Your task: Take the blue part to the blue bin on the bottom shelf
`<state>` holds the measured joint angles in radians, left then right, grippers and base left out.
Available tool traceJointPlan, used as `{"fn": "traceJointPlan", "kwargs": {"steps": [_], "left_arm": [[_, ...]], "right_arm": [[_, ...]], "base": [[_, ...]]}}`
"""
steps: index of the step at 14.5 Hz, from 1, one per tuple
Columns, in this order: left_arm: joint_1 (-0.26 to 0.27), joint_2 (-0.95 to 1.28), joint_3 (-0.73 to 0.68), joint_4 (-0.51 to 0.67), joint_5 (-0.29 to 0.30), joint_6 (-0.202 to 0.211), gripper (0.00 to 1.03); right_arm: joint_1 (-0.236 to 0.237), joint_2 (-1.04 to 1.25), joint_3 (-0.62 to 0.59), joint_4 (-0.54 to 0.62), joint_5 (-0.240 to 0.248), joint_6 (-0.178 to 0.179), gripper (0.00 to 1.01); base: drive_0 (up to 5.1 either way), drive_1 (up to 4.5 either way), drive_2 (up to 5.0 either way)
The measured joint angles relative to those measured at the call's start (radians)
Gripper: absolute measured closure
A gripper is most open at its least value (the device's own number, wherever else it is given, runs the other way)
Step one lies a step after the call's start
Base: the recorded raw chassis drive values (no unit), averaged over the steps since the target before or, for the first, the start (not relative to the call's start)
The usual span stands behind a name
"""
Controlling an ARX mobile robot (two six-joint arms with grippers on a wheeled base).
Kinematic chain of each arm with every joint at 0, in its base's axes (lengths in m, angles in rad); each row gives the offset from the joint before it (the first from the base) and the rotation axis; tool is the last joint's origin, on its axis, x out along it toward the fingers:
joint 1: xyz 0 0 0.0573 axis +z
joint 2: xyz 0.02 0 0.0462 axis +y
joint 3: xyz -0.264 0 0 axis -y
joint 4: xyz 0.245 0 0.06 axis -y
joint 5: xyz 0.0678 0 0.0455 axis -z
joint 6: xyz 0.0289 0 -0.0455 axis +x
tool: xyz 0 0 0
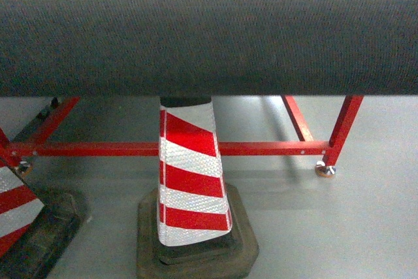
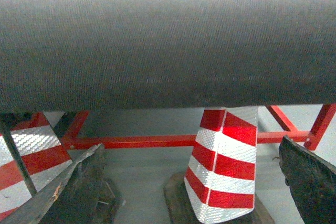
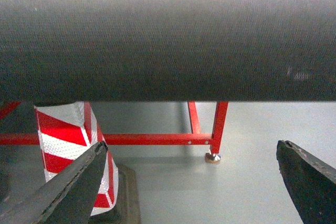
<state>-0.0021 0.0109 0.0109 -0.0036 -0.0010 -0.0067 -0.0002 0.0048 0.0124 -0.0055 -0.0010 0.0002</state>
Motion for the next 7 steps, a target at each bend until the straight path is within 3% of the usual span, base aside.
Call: {"fn": "traceJointPlan", "kwargs": {"steps": [7], "left_arm": [[0.0, 0.0, 0.0, 0.0, 0.0, 0.006, 0.05]], "right_arm": [[0.0, 0.0, 0.0, 0.0, 0.0, 0.0, 0.03]], "base": [[0.0, 0.0, 0.0]]}}
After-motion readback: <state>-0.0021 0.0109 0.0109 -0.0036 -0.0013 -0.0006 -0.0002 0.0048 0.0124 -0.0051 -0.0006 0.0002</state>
